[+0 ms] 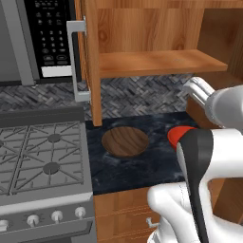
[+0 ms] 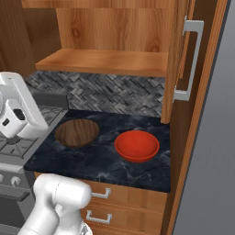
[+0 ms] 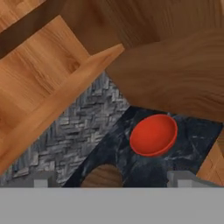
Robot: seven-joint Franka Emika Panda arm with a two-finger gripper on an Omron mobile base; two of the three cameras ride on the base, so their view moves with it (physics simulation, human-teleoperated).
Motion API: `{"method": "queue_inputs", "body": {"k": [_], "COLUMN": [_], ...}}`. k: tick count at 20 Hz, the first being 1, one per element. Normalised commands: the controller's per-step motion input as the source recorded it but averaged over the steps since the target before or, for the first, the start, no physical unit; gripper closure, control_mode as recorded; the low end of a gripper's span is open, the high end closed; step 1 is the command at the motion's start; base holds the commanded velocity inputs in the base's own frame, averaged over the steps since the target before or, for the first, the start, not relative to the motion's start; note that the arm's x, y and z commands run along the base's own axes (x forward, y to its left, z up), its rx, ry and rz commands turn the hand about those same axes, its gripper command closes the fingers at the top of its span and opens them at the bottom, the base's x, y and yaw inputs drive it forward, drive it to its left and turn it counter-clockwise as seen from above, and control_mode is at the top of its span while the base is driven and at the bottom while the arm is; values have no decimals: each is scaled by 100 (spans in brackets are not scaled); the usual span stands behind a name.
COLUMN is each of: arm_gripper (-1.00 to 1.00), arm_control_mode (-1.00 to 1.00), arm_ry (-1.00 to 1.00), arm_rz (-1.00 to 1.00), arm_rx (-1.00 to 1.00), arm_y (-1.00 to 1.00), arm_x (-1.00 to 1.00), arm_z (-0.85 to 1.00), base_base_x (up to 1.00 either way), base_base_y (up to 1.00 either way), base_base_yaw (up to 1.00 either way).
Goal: Open the cabinet. Pick the bowls from the counter and place them in the cabinet. Then close the cabinet.
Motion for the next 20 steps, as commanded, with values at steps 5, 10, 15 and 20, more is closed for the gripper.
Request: {"method": "queue_inputs", "body": {"k": [5,10,15,20], "arm_gripper": [-100,-100,-100,-100], "arm_control_mode": [-100,-100,-100,-100], "arm_ry": [1,-5,-6,-1], "arm_rz": [-17,-3,0,0], "arm_rx": [25,28,11,4], "arm_y": [-2,-9,-9,-5], "arm_x": [0,0,0,0], "arm_z": [-1,-3,-7,-13], "base_base_x": [0,0,0,0], "base_base_y": [0,0,0,0], "base_base_yaw": [0,0,0,0]}}
